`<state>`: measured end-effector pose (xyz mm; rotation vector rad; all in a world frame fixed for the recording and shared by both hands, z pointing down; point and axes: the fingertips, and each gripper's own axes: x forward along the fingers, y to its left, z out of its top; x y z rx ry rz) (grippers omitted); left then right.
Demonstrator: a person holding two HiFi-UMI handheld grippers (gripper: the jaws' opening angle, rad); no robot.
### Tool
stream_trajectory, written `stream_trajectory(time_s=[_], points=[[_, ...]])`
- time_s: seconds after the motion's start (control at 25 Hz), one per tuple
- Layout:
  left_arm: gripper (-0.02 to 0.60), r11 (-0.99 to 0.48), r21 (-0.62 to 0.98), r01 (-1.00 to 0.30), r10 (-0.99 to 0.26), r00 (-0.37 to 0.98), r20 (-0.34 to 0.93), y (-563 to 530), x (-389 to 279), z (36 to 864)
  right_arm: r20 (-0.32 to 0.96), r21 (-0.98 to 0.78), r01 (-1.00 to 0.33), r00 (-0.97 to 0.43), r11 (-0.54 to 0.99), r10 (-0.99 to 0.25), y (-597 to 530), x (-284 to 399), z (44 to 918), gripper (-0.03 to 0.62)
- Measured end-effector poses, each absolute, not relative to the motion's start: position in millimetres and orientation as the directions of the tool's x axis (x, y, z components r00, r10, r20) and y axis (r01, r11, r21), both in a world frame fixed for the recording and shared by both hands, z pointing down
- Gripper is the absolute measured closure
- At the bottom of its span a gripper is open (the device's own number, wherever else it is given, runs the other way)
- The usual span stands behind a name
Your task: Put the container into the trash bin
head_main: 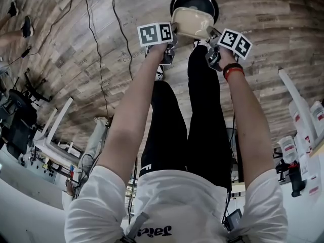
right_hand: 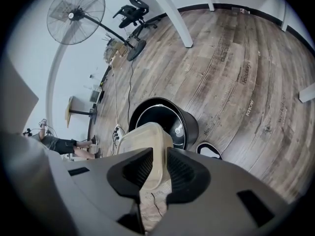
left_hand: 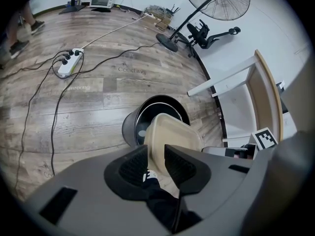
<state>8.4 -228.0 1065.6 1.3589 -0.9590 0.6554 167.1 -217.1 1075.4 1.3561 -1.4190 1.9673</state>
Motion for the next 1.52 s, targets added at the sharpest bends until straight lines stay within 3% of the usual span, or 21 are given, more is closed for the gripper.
stream_trajectory(time_s=[1.52], points=[[0.471,0.122,0.488,-0.865,-0.149,0.470,0.870,-270.7,13.9,1139.2,0.863,-0.504,-0.763,-0.466,-0.404,-0.197,-257.9,167.8,1154.8,0.490]])
